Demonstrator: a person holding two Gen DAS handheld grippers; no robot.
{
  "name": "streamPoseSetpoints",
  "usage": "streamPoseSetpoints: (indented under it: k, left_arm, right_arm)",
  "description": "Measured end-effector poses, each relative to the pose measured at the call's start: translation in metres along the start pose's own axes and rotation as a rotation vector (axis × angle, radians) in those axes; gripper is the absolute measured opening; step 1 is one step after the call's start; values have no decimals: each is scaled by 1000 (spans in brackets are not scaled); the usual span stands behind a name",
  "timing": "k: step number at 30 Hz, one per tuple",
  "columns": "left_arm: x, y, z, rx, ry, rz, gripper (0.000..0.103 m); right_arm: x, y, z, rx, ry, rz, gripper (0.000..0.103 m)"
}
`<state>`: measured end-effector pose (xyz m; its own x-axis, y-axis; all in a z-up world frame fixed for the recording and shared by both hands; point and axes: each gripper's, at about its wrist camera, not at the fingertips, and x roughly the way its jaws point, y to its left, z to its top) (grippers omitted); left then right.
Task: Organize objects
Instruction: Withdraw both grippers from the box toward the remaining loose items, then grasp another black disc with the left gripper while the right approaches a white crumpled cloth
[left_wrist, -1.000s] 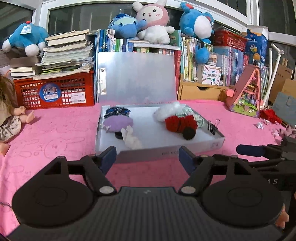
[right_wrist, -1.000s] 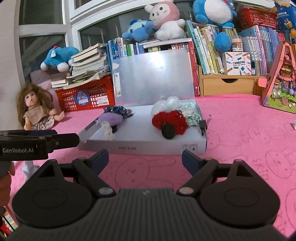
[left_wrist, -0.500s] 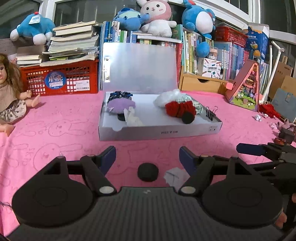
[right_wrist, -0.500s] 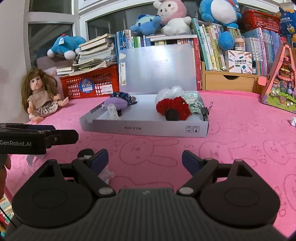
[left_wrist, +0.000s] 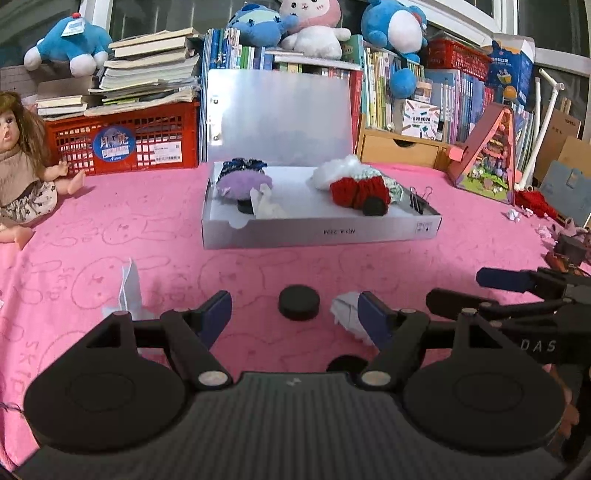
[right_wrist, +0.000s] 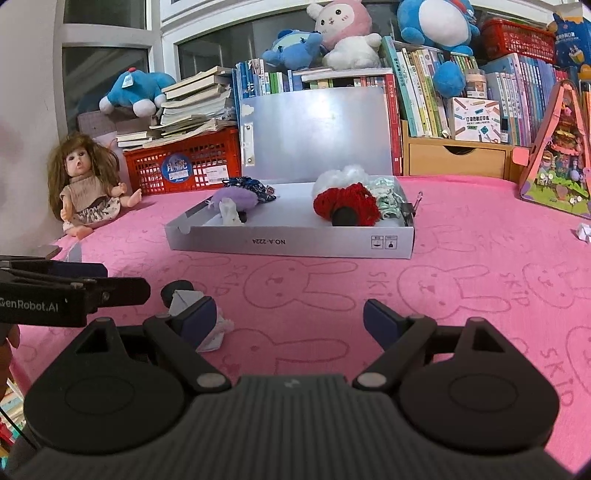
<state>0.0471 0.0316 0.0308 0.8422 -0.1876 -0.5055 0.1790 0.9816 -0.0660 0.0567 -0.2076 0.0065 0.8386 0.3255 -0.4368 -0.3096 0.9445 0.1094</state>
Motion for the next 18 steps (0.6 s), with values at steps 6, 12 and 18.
streamPoseSetpoints:
  k: [6,12,18]
  left_arm:
    - [-6,1,-8,-40,6,-8,78]
    - [-17,-8,-26,-9,6,-48,67]
    - [-13,-18,-35,36,38,-80,56]
  right_arm:
    - [1,6,-3,-24,5,10,92]
    - [5,4,-4,-5,16,22,92]
    - [8,1,-1,5,24,65,92]
